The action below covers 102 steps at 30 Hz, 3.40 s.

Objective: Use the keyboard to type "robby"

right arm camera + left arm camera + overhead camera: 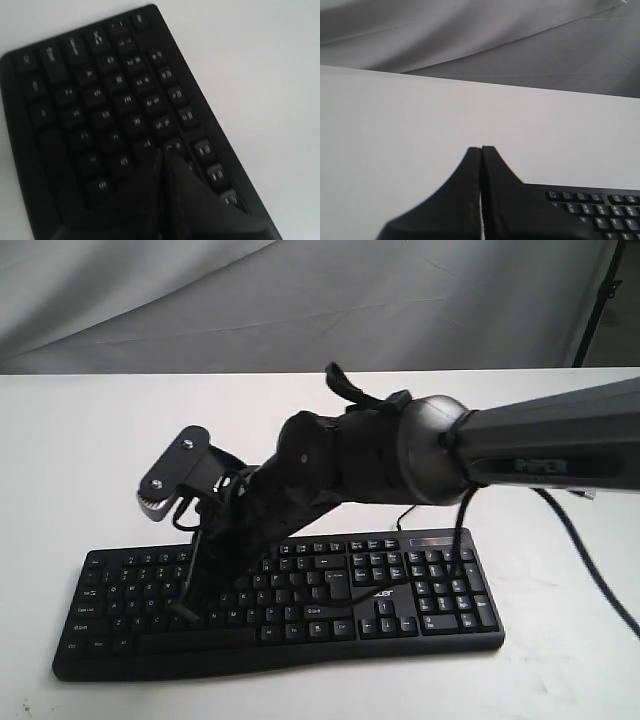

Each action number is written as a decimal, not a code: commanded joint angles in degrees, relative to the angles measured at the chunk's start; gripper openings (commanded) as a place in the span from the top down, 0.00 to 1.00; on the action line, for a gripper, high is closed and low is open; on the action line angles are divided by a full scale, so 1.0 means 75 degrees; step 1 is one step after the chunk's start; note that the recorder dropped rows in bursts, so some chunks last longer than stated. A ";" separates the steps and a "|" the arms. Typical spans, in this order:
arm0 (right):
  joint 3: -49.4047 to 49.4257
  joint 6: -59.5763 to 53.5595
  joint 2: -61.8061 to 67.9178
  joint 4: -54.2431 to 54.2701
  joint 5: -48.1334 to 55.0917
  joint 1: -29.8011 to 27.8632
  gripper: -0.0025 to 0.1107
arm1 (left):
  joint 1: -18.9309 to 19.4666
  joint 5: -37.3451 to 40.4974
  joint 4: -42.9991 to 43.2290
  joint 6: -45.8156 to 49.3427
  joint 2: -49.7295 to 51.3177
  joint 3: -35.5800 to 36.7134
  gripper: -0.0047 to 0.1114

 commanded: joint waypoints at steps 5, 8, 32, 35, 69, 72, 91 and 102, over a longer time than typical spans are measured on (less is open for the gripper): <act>0.1489 0.0014 -0.0487 -0.0041 -0.0997 -0.0385 0.98 | -0.0027 -0.0019 -0.0072 -0.0013 -0.0031 0.0038 0.96; 0.1517 0.0003 -0.0487 -0.0041 -0.1112 -0.0385 0.98 | -0.0027 -0.0019 -0.0072 -0.0013 -0.0031 0.0038 0.96; 0.1517 0.0003 -0.0070 0.0014 -0.1373 -0.0283 0.98 | -0.0027 -0.0019 -0.0072 -0.0013 -0.0031 0.0038 0.96; 0.1517 0.0003 -0.0455 0.0000 -0.1356 -0.0283 0.98 | -0.0027 -0.0019 -0.0072 -0.0013 -0.0031 0.0038 0.96; 0.0547 0.0003 0.0207 0.0362 -0.0676 0.0740 0.98 | -0.0027 -0.0019 -0.0072 -0.0013 -0.0031 0.0038 0.96; 0.0547 0.0003 0.0207 0.0362 -0.0754 0.0758 0.98 | -0.0027 -0.0019 -0.0072 -0.0013 -0.0031 0.0038 0.96; 0.0533 -0.0002 0.0338 0.0331 -0.0871 0.0758 0.98 | -0.0027 -0.0019 -0.0072 -0.0013 -0.0031 0.0038 0.96; 0.0533 0.0013 0.0076 0.0221 -0.0871 0.0758 0.98 | -0.0027 -0.0019 -0.0072 -0.0013 -0.0031 0.0038 0.96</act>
